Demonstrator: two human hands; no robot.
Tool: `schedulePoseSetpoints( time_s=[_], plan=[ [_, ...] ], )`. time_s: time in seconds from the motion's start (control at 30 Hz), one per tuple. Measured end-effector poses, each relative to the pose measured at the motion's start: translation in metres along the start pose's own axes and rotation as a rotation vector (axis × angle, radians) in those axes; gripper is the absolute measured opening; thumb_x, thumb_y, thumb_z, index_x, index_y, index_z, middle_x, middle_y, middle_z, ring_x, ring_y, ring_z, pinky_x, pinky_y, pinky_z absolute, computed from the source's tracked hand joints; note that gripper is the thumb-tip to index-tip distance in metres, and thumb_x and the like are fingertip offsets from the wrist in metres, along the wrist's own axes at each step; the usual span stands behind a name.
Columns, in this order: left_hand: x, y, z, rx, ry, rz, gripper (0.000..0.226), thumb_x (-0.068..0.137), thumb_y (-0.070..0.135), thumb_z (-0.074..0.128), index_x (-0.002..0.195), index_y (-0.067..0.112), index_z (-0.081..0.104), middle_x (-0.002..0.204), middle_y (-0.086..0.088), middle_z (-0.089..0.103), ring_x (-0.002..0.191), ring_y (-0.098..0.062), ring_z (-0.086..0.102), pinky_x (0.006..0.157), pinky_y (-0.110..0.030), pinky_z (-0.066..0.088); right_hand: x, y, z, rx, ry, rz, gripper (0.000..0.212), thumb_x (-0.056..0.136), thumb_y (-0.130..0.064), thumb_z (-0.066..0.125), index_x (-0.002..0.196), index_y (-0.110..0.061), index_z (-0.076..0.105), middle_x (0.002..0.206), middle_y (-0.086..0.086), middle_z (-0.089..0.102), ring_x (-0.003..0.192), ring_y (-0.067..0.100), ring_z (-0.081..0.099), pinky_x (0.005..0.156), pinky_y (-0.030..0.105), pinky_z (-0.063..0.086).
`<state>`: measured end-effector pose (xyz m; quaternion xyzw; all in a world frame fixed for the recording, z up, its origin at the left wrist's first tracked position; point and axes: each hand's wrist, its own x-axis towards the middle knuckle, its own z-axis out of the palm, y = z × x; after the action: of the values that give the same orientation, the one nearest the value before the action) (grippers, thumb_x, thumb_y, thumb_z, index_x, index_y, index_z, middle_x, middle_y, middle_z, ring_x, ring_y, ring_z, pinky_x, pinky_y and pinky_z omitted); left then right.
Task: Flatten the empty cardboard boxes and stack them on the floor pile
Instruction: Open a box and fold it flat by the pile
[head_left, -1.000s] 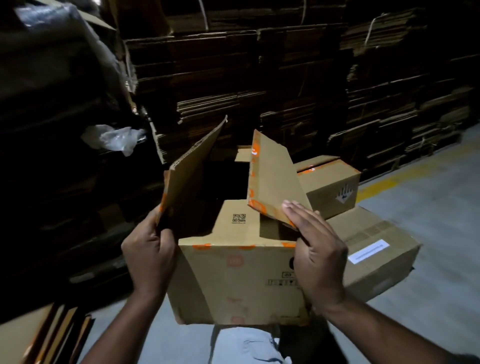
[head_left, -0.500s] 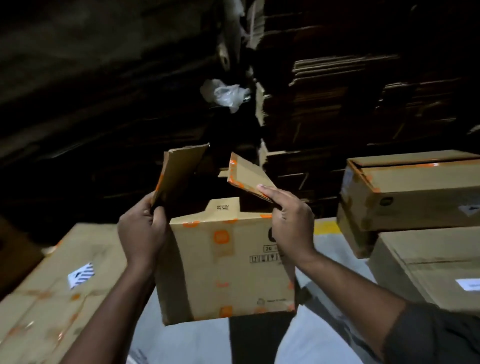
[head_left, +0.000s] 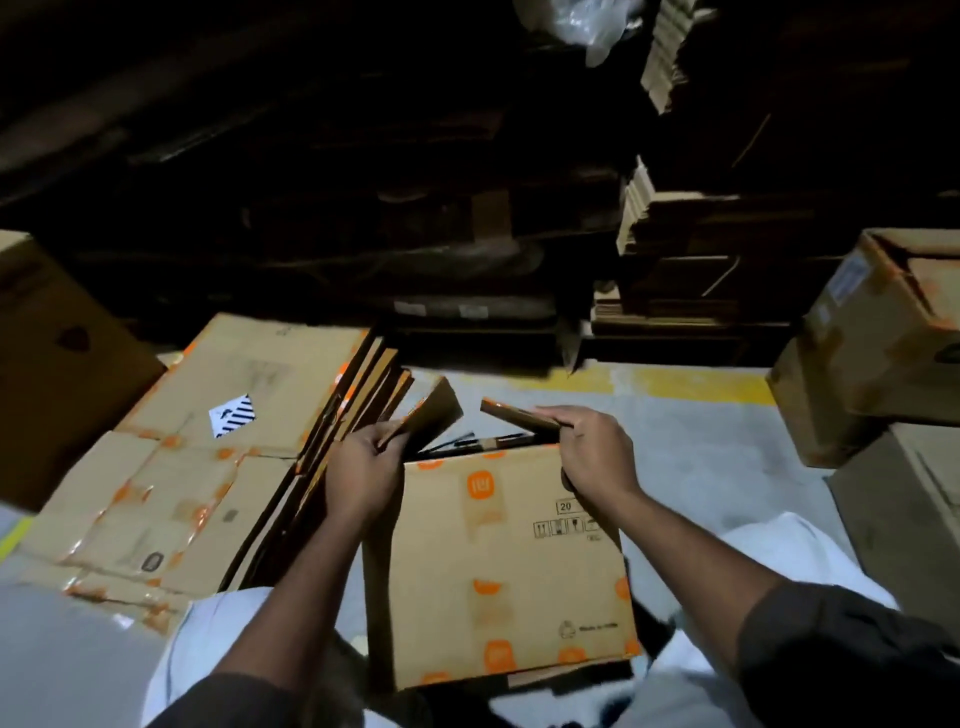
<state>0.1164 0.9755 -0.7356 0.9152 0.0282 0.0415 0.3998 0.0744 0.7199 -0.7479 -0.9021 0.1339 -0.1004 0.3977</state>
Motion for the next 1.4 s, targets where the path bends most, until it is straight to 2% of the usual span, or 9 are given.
schedulePoseSetpoints(
  time_s=[0.13, 0.27, 0.4, 0.53, 0.77, 0.87, 1.0, 1.1, 1.4],
  plan=[
    [0.018, -0.005, -0.010, -0.309, -0.250, 0.003, 0.036, 0.088, 0.045, 0.072, 0.120, 0.029, 0.073, 0.106, 0.013, 0.073, 0.101, -0.004, 0.067, 0.081, -0.022, 0.052, 0.033, -0.013, 0.009, -0.045, 0.026, 0.016, 0.040, 0.092, -0.015, 0.046, 0.111, -0.033, 0.076, 0.110, -0.005, 0.075, 0.100, 0.022, 0.066, 0.084, 0.033, 0.054],
    [0.037, -0.003, -0.010, -0.111, -0.434, 0.085, 0.059, 0.063, 0.045, 0.094, 0.116, 0.033, 0.072, 0.100, 0.016, 0.074, 0.094, -0.001, 0.070, 0.078, -0.023, 0.058, 0.060, -0.012, 0.009, -0.150, 0.016, -0.100, 0.038, 0.093, -0.042, 0.043, 0.059, -0.030, 0.056, 0.068, -0.007, 0.058, 0.075, 0.023, 0.058, 0.055, 0.030, 0.034],
    [0.064, 0.002, -0.002, -0.044, -0.397, 0.050, 0.058, 0.060, 0.054, 0.092, 0.109, 0.026, 0.075, 0.094, 0.010, 0.075, 0.087, -0.008, 0.072, 0.074, -0.030, 0.061, 0.088, -0.006, 0.014, -0.161, 0.001, -0.172, 0.047, 0.098, -0.055, 0.043, 0.088, -0.020, 0.072, 0.096, -0.004, 0.066, 0.098, 0.020, 0.055, 0.075, 0.034, 0.043],
    [0.089, -0.003, -0.001, -0.014, -0.269, -0.037, 0.074, 0.057, 0.070, 0.085, 0.109, 0.019, 0.074, 0.093, 0.006, 0.075, 0.085, -0.011, 0.072, 0.075, -0.033, 0.061, 0.071, 0.017, 0.026, 0.074, 0.201, 0.210, 0.061, 0.097, -0.051, 0.053, 0.144, -0.012, 0.047, 0.145, 0.007, 0.047, 0.137, 0.025, 0.037, 0.108, 0.043, 0.038],
    [0.114, -0.013, 0.006, -0.011, -0.058, -0.131, 0.068, 0.063, 0.076, 0.077, 0.093, 0.015, 0.077, 0.081, 0.000, 0.075, 0.077, -0.017, 0.071, 0.062, -0.030, 0.053, 0.004, 0.039, 0.040, 0.381, 0.765, 0.689, 0.043, 0.100, -0.041, 0.052, 0.113, 0.000, 0.055, 0.123, 0.023, 0.050, 0.120, 0.036, 0.045, 0.095, 0.047, 0.039],
    [0.115, -0.032, 0.001, 0.049, 0.046, -0.219, 0.068, 0.069, 0.082, 0.066, 0.080, 0.016, 0.076, 0.073, -0.004, 0.072, 0.076, -0.025, 0.070, 0.056, -0.030, 0.041, -0.004, 0.039, 0.054, 0.605, 0.433, 0.795, 0.044, 0.102, -0.040, 0.050, 0.081, -0.002, 0.053, 0.081, 0.018, 0.056, 0.083, 0.032, 0.058, 0.077, 0.048, 0.049],
    [0.102, -0.051, -0.005, 0.115, 0.102, -0.341, 0.065, 0.078, 0.080, 0.058, 0.076, 0.017, 0.071, 0.072, -0.006, 0.069, 0.078, -0.029, 0.067, 0.062, -0.033, 0.043, -0.009, 0.019, 0.078, 0.869, -0.286, 0.712, 0.056, 0.098, -0.055, 0.049, 0.128, -0.008, 0.057, 0.120, 0.006, 0.060, 0.117, 0.025, 0.058, 0.105, 0.043, 0.048],
    [0.094, -0.048, -0.003, 0.247, 0.060, -0.341, 0.067, 0.085, 0.081, 0.046, 0.090, 0.018, 0.069, 0.088, -0.009, 0.070, 0.084, -0.030, 0.062, 0.069, -0.035, 0.045, -0.009, 0.017, 0.098, 0.741, -0.274, 0.623, 0.089, 0.077, -0.084, 0.049, 0.140, -0.021, 0.054, 0.137, -0.002, 0.057, 0.123, 0.019, 0.055, 0.109, 0.045, 0.044],
    [0.042, -0.025, 0.012, -0.069, -0.338, -0.317, 0.057, 0.086, 0.075, 0.052, 0.107, 0.026, 0.071, 0.103, 0.007, 0.071, 0.093, -0.013, 0.068, 0.069, -0.028, 0.051, 0.058, 0.026, 0.039, 0.855, -0.486, 0.484, 0.063, 0.085, -0.082, 0.040, 0.126, -0.039, 0.064, 0.119, -0.008, 0.072, 0.110, 0.011, 0.067, 0.091, 0.038, 0.054]
  ],
)
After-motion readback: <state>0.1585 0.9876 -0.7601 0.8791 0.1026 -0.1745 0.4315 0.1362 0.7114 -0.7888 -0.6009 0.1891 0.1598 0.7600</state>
